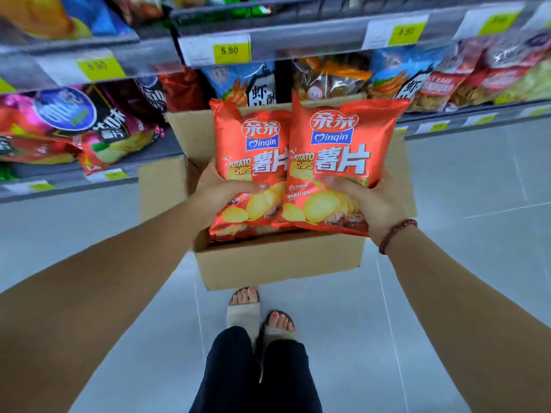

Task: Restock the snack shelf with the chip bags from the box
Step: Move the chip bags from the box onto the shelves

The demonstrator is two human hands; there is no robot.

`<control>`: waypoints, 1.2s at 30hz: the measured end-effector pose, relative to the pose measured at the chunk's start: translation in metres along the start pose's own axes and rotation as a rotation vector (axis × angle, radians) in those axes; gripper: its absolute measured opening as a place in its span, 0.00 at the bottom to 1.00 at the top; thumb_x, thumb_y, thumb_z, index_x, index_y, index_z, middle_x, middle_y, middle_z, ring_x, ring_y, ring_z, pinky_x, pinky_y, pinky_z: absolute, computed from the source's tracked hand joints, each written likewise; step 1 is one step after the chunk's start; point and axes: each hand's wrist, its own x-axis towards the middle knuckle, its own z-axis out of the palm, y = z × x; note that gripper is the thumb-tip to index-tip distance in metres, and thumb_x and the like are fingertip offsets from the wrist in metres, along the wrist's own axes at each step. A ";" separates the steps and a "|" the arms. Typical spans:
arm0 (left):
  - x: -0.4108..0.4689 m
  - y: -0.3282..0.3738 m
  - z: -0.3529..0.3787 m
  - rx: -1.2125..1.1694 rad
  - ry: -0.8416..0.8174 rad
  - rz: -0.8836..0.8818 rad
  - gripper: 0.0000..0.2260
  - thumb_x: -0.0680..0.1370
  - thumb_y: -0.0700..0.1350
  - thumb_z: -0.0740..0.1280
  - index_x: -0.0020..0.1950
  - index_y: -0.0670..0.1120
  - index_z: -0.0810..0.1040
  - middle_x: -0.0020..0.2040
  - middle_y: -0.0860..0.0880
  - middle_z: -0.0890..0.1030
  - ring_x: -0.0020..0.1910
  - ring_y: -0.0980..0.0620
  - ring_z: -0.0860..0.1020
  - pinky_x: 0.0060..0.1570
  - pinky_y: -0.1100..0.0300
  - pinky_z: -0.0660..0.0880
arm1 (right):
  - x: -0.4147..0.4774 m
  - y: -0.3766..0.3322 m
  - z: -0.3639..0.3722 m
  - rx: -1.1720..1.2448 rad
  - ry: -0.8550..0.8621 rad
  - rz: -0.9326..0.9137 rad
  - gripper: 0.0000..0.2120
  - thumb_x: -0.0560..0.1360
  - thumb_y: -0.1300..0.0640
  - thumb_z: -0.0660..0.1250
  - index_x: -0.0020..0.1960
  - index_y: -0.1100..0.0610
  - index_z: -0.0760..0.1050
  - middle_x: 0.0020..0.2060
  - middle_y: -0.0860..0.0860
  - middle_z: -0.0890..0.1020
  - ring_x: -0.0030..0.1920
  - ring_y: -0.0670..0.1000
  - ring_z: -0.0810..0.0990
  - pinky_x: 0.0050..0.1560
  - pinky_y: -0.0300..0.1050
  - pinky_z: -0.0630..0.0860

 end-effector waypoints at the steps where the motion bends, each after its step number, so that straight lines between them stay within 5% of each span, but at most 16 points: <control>1: -0.017 0.016 -0.008 -0.015 -0.005 0.051 0.40 0.51 0.41 0.83 0.61 0.49 0.77 0.51 0.50 0.86 0.47 0.50 0.85 0.47 0.52 0.82 | -0.011 -0.018 0.001 0.014 -0.014 -0.035 0.21 0.63 0.62 0.79 0.53 0.52 0.80 0.45 0.45 0.87 0.46 0.47 0.86 0.47 0.43 0.82; 3: -0.045 0.045 -0.024 -0.038 0.000 0.144 0.35 0.51 0.38 0.82 0.57 0.49 0.78 0.47 0.52 0.86 0.45 0.53 0.85 0.44 0.57 0.82 | -0.026 -0.051 0.004 0.046 -0.042 -0.087 0.21 0.60 0.60 0.80 0.51 0.50 0.80 0.43 0.44 0.87 0.46 0.46 0.86 0.46 0.44 0.82; 7: -0.104 0.100 -0.061 -0.079 0.087 0.282 0.36 0.53 0.38 0.80 0.61 0.44 0.77 0.48 0.50 0.86 0.45 0.53 0.85 0.42 0.59 0.80 | -0.059 -0.114 0.012 0.061 -0.123 -0.143 0.37 0.51 0.48 0.82 0.59 0.53 0.79 0.49 0.48 0.86 0.50 0.51 0.85 0.52 0.51 0.81; 14: -0.235 0.222 -0.120 -0.091 0.186 0.489 0.29 0.58 0.38 0.80 0.57 0.46 0.77 0.38 0.57 0.86 0.37 0.59 0.84 0.36 0.64 0.79 | -0.129 -0.258 0.025 0.064 -0.251 -0.326 0.41 0.48 0.48 0.83 0.60 0.57 0.78 0.51 0.52 0.86 0.51 0.53 0.85 0.56 0.55 0.80; 18: -0.331 0.294 -0.157 -0.100 0.257 0.629 0.29 0.54 0.43 0.80 0.53 0.51 0.76 0.37 0.57 0.86 0.36 0.58 0.84 0.37 0.61 0.80 | -0.184 -0.354 0.031 0.051 -0.337 -0.474 0.40 0.48 0.46 0.82 0.59 0.54 0.78 0.50 0.51 0.86 0.52 0.52 0.85 0.56 0.55 0.79; 23: -0.431 0.342 -0.187 -0.107 0.296 0.752 0.43 0.48 0.48 0.80 0.62 0.43 0.76 0.43 0.51 0.87 0.40 0.52 0.85 0.34 0.62 0.80 | -0.242 -0.439 0.039 0.074 -0.406 -0.634 0.44 0.46 0.43 0.83 0.59 0.54 0.78 0.50 0.50 0.86 0.52 0.52 0.85 0.53 0.51 0.80; 30: -0.550 0.415 -0.239 -0.187 0.370 0.977 0.48 0.35 0.56 0.82 0.55 0.47 0.78 0.40 0.51 0.87 0.36 0.53 0.85 0.31 0.63 0.79 | -0.321 -0.551 0.078 0.077 -0.488 -0.837 0.41 0.48 0.46 0.83 0.59 0.55 0.78 0.50 0.51 0.86 0.50 0.52 0.85 0.51 0.49 0.81; 32: -0.567 0.431 -0.257 -0.209 0.361 1.033 0.46 0.34 0.57 0.82 0.51 0.48 0.79 0.39 0.51 0.87 0.36 0.53 0.85 0.31 0.62 0.79 | -0.335 -0.573 0.094 0.095 -0.503 -0.871 0.35 0.50 0.49 0.82 0.56 0.54 0.79 0.49 0.51 0.86 0.51 0.53 0.85 0.52 0.50 0.81; 36: -0.589 0.459 -0.296 -0.202 0.313 1.089 0.42 0.35 0.55 0.82 0.47 0.48 0.81 0.38 0.49 0.87 0.34 0.51 0.85 0.30 0.62 0.79 | -0.354 -0.612 0.133 0.094 -0.540 -0.915 0.44 0.42 0.43 0.84 0.56 0.53 0.79 0.48 0.51 0.87 0.49 0.53 0.85 0.51 0.51 0.81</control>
